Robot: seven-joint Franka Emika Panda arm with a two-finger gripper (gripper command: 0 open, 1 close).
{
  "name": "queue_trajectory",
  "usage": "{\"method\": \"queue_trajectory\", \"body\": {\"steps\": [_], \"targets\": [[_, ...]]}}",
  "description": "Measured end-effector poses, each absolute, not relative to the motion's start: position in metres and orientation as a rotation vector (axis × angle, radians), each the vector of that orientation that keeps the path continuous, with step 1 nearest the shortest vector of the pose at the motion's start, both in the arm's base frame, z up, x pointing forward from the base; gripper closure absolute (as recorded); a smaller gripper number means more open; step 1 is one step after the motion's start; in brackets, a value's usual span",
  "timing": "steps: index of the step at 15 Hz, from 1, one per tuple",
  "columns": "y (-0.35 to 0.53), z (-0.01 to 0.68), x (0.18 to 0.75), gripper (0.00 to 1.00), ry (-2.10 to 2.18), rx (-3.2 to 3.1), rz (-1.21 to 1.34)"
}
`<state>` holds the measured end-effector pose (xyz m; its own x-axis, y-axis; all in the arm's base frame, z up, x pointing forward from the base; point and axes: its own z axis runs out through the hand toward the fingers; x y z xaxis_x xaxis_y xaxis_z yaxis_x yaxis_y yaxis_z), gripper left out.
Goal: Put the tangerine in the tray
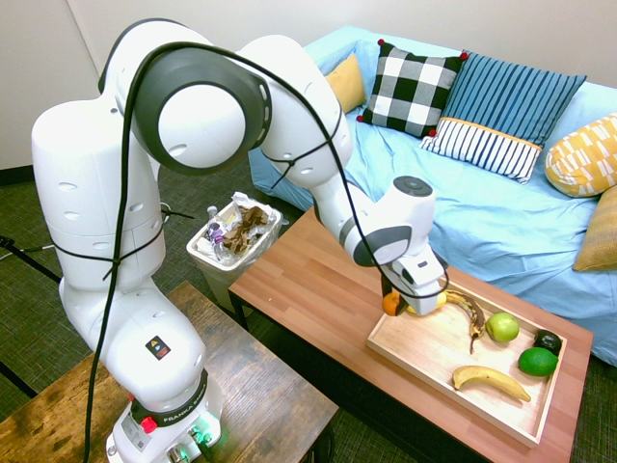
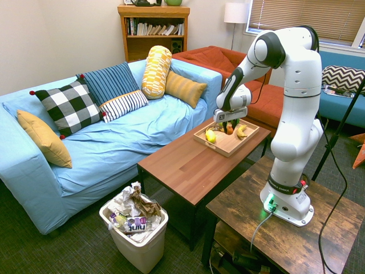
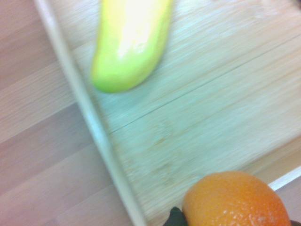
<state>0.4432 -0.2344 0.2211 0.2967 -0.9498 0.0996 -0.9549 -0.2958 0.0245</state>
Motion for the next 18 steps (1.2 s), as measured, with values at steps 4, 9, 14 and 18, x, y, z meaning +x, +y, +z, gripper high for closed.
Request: {"method": "queue_trajectory", "body": {"steps": [4,9,14,18], "targets": [[-0.271,0.184,0.457,1.0,-1.891,2.358,0.071],[-0.298,0.143,0.481,1.0,-2.017,2.266,0.054],[-0.29,0.126,0.497,1.0,-2.048,2.259,0.001],[-0.284,0.11,0.504,1.0,-2.045,2.247,-0.066]]}}
